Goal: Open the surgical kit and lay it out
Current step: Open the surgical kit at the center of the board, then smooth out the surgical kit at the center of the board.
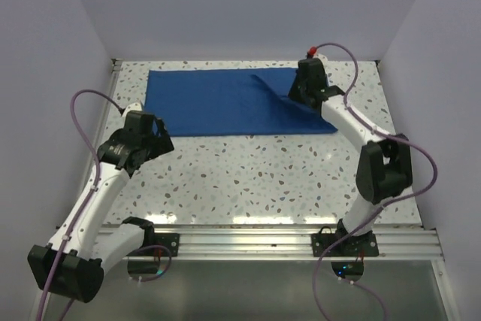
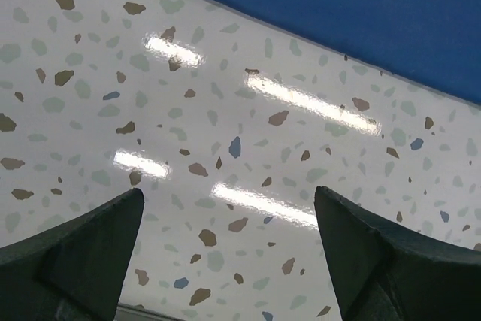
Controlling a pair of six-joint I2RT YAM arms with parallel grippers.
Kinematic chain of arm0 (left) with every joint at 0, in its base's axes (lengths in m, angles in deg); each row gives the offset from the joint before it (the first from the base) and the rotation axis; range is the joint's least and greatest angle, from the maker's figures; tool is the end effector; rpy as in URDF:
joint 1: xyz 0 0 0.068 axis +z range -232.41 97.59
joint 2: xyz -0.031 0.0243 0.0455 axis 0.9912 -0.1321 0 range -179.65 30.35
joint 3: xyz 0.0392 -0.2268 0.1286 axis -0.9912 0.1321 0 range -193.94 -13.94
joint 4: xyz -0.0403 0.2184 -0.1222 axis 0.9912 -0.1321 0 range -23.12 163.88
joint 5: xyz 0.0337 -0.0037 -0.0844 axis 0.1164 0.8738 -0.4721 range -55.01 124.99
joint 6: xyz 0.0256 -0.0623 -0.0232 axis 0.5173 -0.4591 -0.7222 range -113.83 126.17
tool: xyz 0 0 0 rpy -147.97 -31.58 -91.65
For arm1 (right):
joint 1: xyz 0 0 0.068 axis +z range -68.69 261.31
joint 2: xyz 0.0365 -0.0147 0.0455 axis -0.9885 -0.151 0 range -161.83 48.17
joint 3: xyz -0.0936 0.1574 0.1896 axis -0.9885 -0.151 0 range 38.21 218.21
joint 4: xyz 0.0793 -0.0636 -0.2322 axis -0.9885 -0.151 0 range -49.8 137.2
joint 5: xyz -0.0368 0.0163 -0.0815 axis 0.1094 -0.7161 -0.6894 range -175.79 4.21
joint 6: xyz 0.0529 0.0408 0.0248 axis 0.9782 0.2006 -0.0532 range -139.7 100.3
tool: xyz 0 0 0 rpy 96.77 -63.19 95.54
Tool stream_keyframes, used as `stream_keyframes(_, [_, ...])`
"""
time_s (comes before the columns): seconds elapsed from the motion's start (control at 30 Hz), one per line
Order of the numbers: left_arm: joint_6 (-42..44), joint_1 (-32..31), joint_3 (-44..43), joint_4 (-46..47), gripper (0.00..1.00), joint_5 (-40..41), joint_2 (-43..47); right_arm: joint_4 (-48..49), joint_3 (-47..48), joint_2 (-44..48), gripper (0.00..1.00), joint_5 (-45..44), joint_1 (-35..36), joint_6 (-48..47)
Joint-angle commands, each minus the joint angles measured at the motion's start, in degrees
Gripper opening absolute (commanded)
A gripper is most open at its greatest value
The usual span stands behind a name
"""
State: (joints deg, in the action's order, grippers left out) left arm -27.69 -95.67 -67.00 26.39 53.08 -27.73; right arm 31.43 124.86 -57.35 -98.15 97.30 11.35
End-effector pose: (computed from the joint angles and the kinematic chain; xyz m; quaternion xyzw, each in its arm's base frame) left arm 0.2039 -0.0293 0.2657 -0.2169 0.9111 0.0096 0.3504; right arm 0.4257 0.1088 0.2644 0.1649 0.8663 0.0969 0.4615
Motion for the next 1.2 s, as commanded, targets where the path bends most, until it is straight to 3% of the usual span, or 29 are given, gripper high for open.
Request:
stream_keyframes(0.0, [-0.32,-0.1,-2.05,-4.89,1.0,-1.47,5.07,-7.22,-12.86,17.59,0.0,-0.03,6.76,0.24])
stream_keyframes(0.17, [-1.55,-0.1,-1.87,-6.65,1.0,-3.32,11.14,-24.62,-28.09,45.7,0.0,-4.6,15.11,10.22])
stream_keyframes(0.2, [-1.81,-0.1,-1.79,-6.66,1.0,-3.84,11.85,-32.23,-31.6,56.36,0.0,-4.6,15.21,11.57])
stream_keyframes(0.3, [-3.39,-0.1,-1.26,-6.48,1.0,-3.76,14.13,-48.87,-34.0,74.05,0.0,-8.09,15.21,15.44])
stream_keyframes(0.37, [-4.8,-0.1,-1.08,-6.57,1.0,-3.85,14.93,-60.71,-33.57,79.65,0.0,-10.66,15.21,18.59])
stream_keyframes(0.43, [-5.59,-0.1,-0.73,-6.39,1.0,-4.72,15.11,-66.3,-32.77,83.18,0.42,-13.55,15.13,21.24])
stream_keyframes(0.47, [-5.77,-0.1,-0.38,-6.22,1.0,-4.9,15.19,-69.63,-33.21,83.54,0.88,-13.74,15.12,22.73])
stream_keyframes(0.5, [-5.95,-0.1,-0.21,-6.22,1.0,-5.34,15.11,-71.14,-33.39,83.11,0.98,-14.18,15.12,23.79])
stream_keyframes(0.73, [-6.3,-0.1,-0.38,-7.53,1.0,-5.87,15.98,-74.5,-28.65,78.89,0.98,-16.91,15.21,27.05])
stream_keyframes(0.83, [-5.33,-0.1,0.23,-6.75,1.0,-5.26,15.99,-68.28,-27.33,77.04,0.98,-15.51,15.13,24.6])
stream_keyframes(0.93, [-2.8,-0.1,0.85,-4.29,1.0,-4.99,13.8,-54.84,-29.43,72.13,0.98,-9.89,15.21,16.01])
stream_keyframes(1.03, [1.85,-0.1,0.15,1.58,1.0,-3.94,7.31,-44.19,-29.35,57.74,0.99,-7.68,15.04,11.08])
stream_keyframes(1.1, [4.24,-0.1,-1.43,4.14,1.0,-1.93,3.7,-40.58,-24.71,43.55,0.99,-7.94,14.34,9.04])
stream_keyframes(1.17, [7.67,-0.02,-4.23,8.0,1.0,-1.13,-2.69,-36.81,-19.36,34.98,0.99,-6.02,10.48,5.45])
